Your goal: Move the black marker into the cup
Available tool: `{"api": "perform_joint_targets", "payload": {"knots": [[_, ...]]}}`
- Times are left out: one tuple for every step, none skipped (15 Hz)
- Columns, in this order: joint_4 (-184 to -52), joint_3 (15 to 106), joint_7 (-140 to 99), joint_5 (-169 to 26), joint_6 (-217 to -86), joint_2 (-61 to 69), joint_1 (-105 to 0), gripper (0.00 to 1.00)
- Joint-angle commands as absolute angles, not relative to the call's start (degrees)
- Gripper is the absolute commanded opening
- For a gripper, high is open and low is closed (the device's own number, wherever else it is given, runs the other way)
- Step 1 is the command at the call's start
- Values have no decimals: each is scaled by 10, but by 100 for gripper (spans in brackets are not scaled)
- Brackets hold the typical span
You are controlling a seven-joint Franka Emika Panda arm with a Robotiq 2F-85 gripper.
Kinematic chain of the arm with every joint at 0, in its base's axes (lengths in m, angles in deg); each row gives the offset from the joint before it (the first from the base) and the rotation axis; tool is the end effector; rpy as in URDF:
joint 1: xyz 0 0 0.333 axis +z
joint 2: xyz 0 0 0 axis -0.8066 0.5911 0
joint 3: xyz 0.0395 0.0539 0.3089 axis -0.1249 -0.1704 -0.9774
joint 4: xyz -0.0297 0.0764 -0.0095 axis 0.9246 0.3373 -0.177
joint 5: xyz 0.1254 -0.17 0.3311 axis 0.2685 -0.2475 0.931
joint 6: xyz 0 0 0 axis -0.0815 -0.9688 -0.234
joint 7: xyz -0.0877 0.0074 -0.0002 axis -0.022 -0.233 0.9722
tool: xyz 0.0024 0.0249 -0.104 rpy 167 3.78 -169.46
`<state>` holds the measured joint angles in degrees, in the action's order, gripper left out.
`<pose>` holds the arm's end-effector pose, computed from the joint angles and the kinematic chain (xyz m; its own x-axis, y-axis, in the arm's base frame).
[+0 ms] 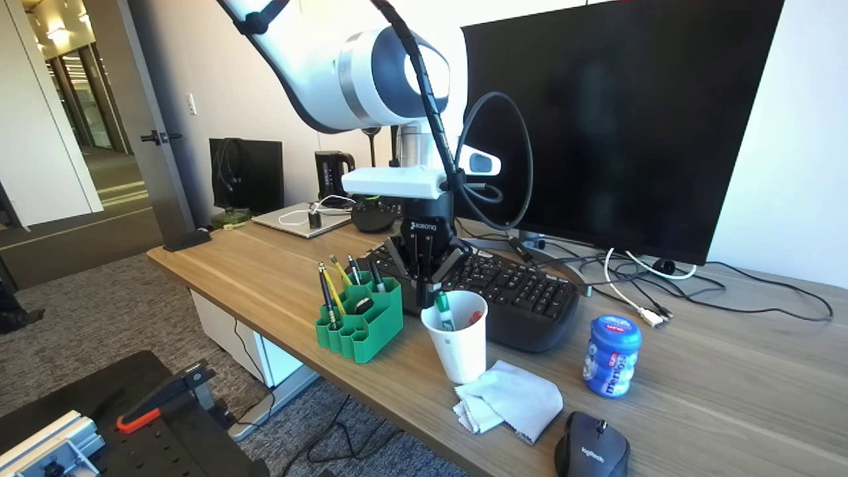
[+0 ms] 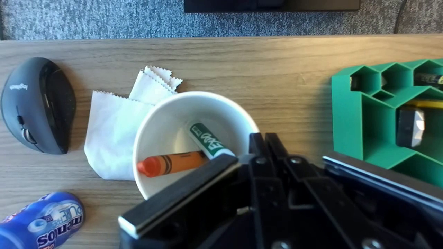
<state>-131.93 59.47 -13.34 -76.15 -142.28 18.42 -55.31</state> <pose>0.6181 -0.0480 0.2174 0.9770 0.0469 -0.2081 0.0691 -0.9925 0.1007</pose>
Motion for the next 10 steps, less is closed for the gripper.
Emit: {"api": "perform_joint_targets", "payload": {"knots": [[-1314, 593, -130, -756, -1411, 183, -556, 6], [-1313, 593, -130, -755, -1410, 183, -557, 7], [-1311, 592, -130, -754, -1408, 183, -557, 5], [-1309, 592, -130, -752, -1408, 183, -558, 5], [-1308, 592, -130, -751, -1407, 183, -558, 2], [-1307, 591, -129, -751, -1407, 183, -558, 3], [-1306, 591, -129, -750, -1406, 183, -558, 4], [-1305, 591, -129, -750, -1404, 182, -559, 24], [-1304, 591, -129, -749, -1404, 182, -559, 29], [-1303, 591, -128, -749, -1403, 182, -559, 32]]}}
